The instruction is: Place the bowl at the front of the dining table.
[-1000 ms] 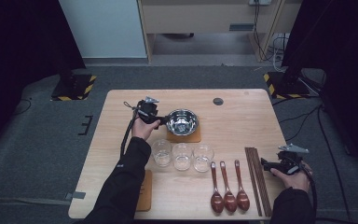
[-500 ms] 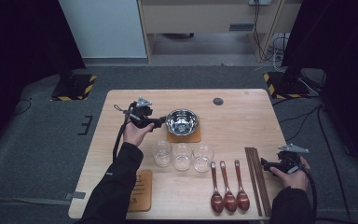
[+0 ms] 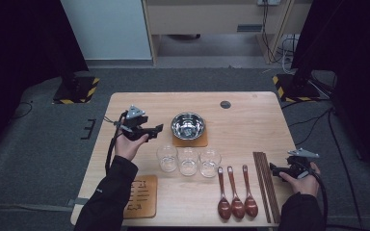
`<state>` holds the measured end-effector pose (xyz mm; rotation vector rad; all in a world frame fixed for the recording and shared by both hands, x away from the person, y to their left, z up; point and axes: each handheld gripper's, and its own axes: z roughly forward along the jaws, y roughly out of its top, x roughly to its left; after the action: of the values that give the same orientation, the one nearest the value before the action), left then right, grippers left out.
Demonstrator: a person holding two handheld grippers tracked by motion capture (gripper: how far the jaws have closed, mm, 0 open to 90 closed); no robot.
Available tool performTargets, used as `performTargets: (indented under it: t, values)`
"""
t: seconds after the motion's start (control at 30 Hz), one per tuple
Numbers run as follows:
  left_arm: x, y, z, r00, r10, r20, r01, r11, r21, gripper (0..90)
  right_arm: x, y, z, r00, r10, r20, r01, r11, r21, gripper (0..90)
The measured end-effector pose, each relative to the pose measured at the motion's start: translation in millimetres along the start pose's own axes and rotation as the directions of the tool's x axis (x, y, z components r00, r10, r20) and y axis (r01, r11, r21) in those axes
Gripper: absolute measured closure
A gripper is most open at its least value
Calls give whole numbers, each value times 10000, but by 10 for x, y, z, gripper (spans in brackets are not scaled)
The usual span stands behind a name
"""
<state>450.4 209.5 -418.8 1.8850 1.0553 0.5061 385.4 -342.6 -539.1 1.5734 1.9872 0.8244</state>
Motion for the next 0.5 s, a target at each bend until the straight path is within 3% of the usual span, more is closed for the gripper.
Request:
performTargets:
  t: [0.2,0.5]
  values:
    - [2,-125,-141,10000,-78,-59,77,9998,-176,233,0,0,0,10000,6,-5,-6,10000,-1,3]
    - [49,-285,-258,9992,-205,-337,206,9998,25,220,1,-1,-1,10000,7,19,-7,10000,-5,3]
